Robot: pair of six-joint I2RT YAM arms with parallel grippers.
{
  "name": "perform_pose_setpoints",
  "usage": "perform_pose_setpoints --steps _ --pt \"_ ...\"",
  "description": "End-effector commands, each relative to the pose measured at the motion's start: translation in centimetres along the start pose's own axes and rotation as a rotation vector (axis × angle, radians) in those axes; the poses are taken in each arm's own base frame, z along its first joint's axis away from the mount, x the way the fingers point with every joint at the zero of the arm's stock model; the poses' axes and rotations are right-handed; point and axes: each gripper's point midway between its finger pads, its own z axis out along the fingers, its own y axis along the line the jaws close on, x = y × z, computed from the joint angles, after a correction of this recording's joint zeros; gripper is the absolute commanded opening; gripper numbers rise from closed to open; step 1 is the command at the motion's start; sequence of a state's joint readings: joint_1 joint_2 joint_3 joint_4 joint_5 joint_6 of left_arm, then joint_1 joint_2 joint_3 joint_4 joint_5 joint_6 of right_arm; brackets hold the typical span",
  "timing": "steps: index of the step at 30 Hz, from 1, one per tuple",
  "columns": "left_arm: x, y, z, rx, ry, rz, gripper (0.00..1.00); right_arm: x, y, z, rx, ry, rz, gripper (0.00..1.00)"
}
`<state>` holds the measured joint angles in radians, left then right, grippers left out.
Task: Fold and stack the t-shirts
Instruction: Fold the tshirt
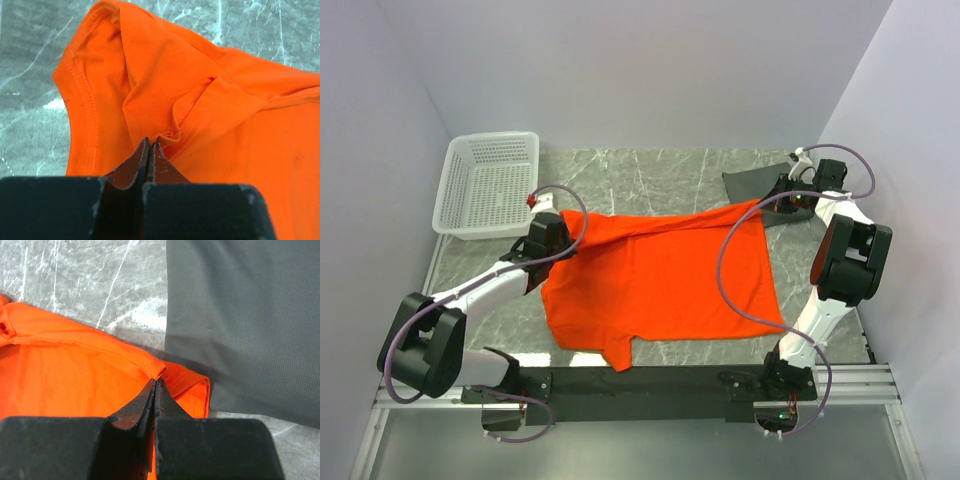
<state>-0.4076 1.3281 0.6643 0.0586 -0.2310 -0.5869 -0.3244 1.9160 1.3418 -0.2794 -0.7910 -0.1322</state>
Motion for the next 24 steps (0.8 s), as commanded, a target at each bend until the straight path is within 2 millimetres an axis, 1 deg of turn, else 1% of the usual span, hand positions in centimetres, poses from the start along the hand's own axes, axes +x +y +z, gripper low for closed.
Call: perform_pose_setpoints --steps 1,5,9,14,16,17,20,24 --pt "-1.0 -0.4 -0.7 0.015 -0.047 -0.031 0.00 -1.9 0.2 -0.6 -0.012 -0.035 -0.050 0.00" --pt "0.1 0.1 -0.3 0.008 -0.029 -0.035 0.00 -1.9 0.4 -0.7 -0.025 -0.032 -0.061 0.00" --pt "0.2 0.2 -0.1 0.005 -0.029 -0.036 0.00 -1.9 0.9 -0.8 -0.046 -0.029 -0.081 0.01" --pt "0.3 0.1 0.2 0.001 -0.022 -0.028 0.00 -1.8 1.7 -1.4 -0.087 -0.021 -0.119 0.01" --pt "0.3 0.1 0.3 0.002 -0.020 -0.025 0.00 -1.8 1.8 -1.6 -0.095 -0.019 -0.149 0.01" --pt "0.4 0.1 0.4 0.001 -0.017 -0.023 0.00 -1.5 2.0 -1.8 -0.099 -0.005 -0.150 0.01" --pt "0.5 0.1 0.5 0.000 -0.016 -0.022 0.00 -1.0 2.0 -2.2 -0.103 0.020 -0.196 0.01" --pt "0.4 0.1 0.5 0.001 -0.017 -0.023 0.00 -0.3 1.0 -2.3 -0.059 0.061 -0.264 0.01"
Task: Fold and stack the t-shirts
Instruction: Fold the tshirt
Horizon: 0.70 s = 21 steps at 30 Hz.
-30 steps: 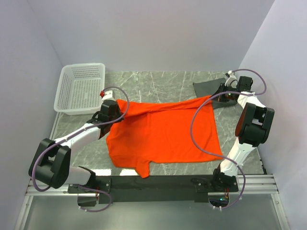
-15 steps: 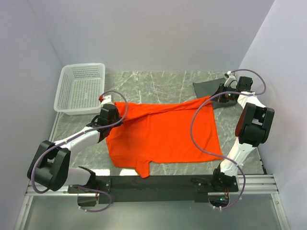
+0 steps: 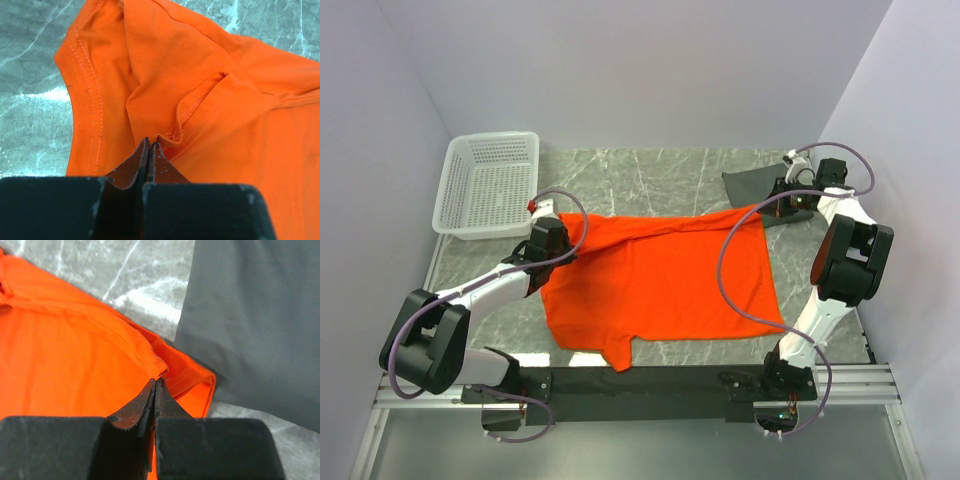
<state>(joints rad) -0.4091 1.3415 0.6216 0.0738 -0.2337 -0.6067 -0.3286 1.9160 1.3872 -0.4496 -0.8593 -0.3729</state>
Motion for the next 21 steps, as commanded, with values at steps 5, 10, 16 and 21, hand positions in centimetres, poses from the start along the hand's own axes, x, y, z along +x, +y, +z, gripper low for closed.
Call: perform_pose_setpoints --steps 5,10,16,21 --pt "-1.4 -0.9 0.3 0.020 -0.047 -0.009 0.00 -0.5 -1.0 -1.5 0.053 0.030 -0.154 0.04" --pt "-1.5 -0.9 0.2 0.020 -0.049 -0.010 0.00 0.6 -1.7 -1.5 0.078 0.067 -0.201 0.08" --pt "-1.5 -0.9 0.3 0.014 -0.047 -0.007 0.00 1.4 -2.1 -1.8 0.089 0.106 -0.268 0.22" --pt "-1.5 -0.8 0.3 0.014 -0.049 -0.006 0.00 3.0 -1.8 -2.7 0.076 0.175 -0.378 0.32"
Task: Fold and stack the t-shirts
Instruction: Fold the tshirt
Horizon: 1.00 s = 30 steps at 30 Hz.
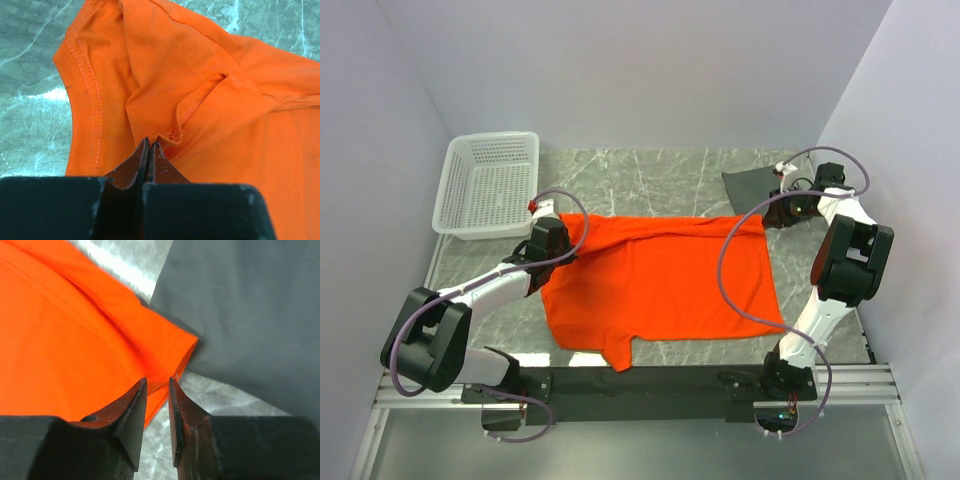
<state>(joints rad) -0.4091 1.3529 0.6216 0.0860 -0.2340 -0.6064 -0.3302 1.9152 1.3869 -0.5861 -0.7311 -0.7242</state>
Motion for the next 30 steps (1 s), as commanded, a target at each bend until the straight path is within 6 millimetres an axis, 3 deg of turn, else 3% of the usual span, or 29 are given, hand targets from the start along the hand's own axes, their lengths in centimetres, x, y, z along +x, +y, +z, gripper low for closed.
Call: perform_pose_setpoints --steps 1,4,9,12,18,30 --pt "-1.6 -0.8 0.0 0.011 -0.049 -0.007 0.00 0.6 0.5 -1.8 0.010 0.039 -0.136 0.33" --pt "-1.7 -0.9 0.0 0.015 -0.049 -0.007 0.00 1.4 1.1 -2.7 0.003 0.067 -0.207 0.34" --pt "-1.9 -1.0 -0.3 0.022 -0.057 -0.011 0.00 -1.2 2.4 -3.1 -0.017 -0.017 -0.139 0.34" --pt "-1.9 -1.1 -0.4 0.027 -0.057 -0.010 0.00 -1.9 3.7 -1.7 -0.039 -0.002 -0.106 0.33" --pt "-2.0 -1.1 -0.7 0.036 -0.062 -0.008 0.00 -0.6 6.6 1.2 -0.026 0.104 -0.203 0.36" --pt "-2.2 -1.5 -1.0 0.059 -0.063 -0.007 0.00 -0.6 6.5 3.4 0.098 0.219 -0.317 0.38"
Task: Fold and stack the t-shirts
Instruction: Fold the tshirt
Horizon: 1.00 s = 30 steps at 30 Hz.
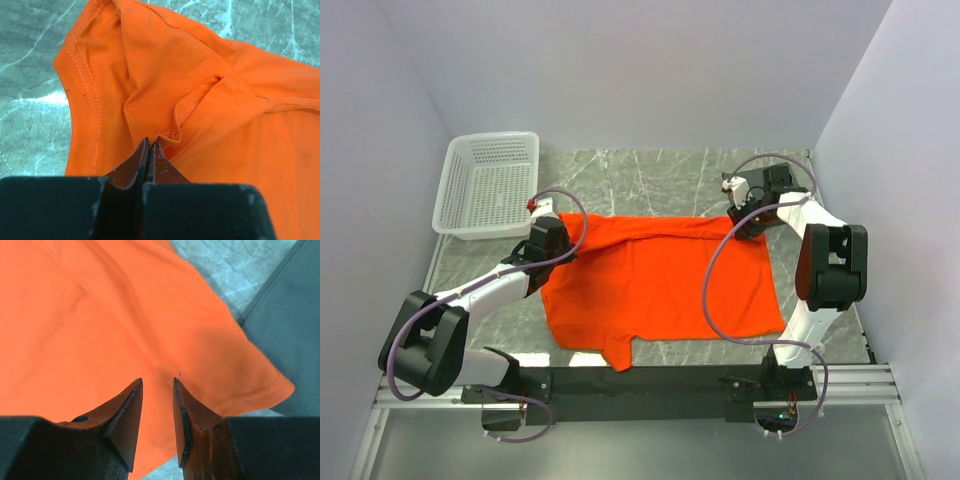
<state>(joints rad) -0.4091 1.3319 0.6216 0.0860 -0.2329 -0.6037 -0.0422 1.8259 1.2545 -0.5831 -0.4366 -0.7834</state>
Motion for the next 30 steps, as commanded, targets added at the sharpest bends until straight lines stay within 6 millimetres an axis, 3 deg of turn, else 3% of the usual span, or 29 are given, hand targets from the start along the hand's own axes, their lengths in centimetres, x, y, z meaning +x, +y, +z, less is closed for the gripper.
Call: perform_pose_setpoints --steps 1,14,17,24,30 --pt "-1.7 -1.2 -0.6 0.047 -0.048 -0.006 0.00 -1.9 -1.4 -0.8 0.093 -0.013 -0.049 0.38" --pt "-1.8 -1.5 -0.9 0.059 -0.050 -0.006 0.00 -1.7 -0.2 1.1 0.062 0.041 -0.076 0.36" --pt "-1.9 -1.5 -0.9 0.061 -0.050 -0.005 0.00 -1.7 -0.1 1.4 0.052 0.049 -0.076 0.32" --pt "-1.6 -1.4 -0.8 0.058 -0.045 -0.005 0.00 -1.4 0.7 1.0 0.031 0.046 -0.103 0.07" --pt "-1.8 -1.3 -1.0 0.056 -0.051 -0.006 0.00 -1.5 0.8 0.6 0.034 0.039 -0.115 0.00"
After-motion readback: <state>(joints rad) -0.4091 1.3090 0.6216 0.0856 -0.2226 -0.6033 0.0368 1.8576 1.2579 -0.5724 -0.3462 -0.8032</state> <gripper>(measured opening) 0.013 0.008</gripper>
